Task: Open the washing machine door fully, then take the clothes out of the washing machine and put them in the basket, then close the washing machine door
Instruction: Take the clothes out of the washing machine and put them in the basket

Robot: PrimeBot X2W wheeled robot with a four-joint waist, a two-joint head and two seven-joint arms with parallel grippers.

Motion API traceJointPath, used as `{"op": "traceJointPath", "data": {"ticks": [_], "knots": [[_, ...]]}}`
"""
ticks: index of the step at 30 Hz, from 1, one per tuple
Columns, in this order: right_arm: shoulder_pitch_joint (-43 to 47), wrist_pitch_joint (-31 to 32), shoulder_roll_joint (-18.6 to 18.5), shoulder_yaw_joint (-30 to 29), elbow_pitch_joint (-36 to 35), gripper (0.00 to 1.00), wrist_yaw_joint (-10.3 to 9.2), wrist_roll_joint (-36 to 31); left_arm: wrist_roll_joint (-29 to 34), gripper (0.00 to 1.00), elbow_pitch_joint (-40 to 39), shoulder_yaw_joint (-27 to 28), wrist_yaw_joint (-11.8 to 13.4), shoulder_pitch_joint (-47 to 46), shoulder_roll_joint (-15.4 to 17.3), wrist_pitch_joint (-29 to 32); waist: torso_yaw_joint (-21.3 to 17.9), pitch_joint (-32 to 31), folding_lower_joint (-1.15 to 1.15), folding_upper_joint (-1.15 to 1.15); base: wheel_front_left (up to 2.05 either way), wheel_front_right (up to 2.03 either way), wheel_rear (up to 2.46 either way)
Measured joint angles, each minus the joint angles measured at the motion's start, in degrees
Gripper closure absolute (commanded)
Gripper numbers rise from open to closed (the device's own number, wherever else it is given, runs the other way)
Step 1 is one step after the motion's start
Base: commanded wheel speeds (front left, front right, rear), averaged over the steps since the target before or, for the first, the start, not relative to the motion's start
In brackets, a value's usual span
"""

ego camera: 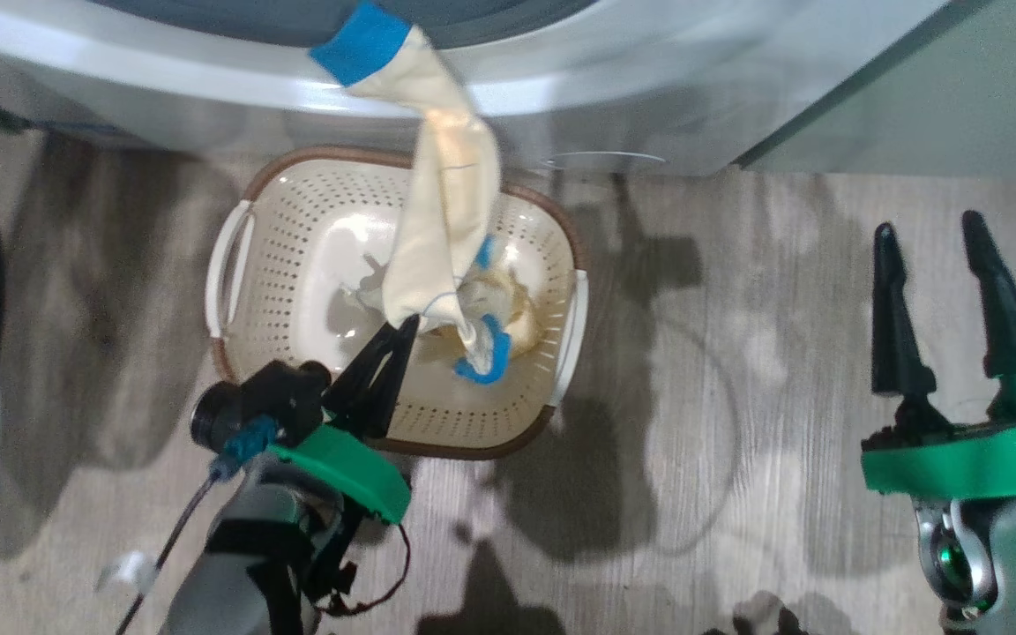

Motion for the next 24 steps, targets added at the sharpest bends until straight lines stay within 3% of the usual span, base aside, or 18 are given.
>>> {"op": "traceJointPath", "data": {"ticks": [9,19,20,21,22,24], "knots": [[0.13,0.0,0.05,0.11,-0.01,0.0,0.0,2.22,-0.05,1.0,18.08,0.41,-1.88,-9.06,-0.18,0.0,-3.7,0.84,0.0,0.0,0.0,0.0,0.0],[-0.05,0.0,0.07,0.6,0.01,0.0,0.0,4.71,-0.44,1.0,40.08,0.7,-2.03,-20.56,-0.52,0.0,-6.35,1.83,0.0,0.0,0.0,0.0,0.0],[-0.14,0.0,0.07,0.73,0.02,0.0,0.0,5.0,-0.49,0.89,41.8,0.83,-2.0,-21.53,-0.52,0.0,-6.57,1.98,0.0,0.0,0.0,0.0,0.0],[-0.21,0.0,0.09,0.81,0.02,0.0,0.0,5.24,-0.49,0.05,43.84,0.92,-2.01,-22.62,-0.51,0.01,-6.82,2.09,0.0,0.0,0.0,0.0,0.0],[-0.27,0.0,0.1,0.85,0.02,0.0,0.0,5.55,-0.49,0.0,45.45,0.96,-2.0,-23.61,-0.48,0.03,-7.08,2.18,0.0,0.0,0.0,0.0,0.0],[-0.35,0.0,0.1,0.82,0.01,0.0,0.0,5.72,-0.49,0.0,47.64,0.96,-1.99,-25.25,-0.47,0.04,-7.5,2.33,0.0,0.0,0.0,0.0,0.0]]}}
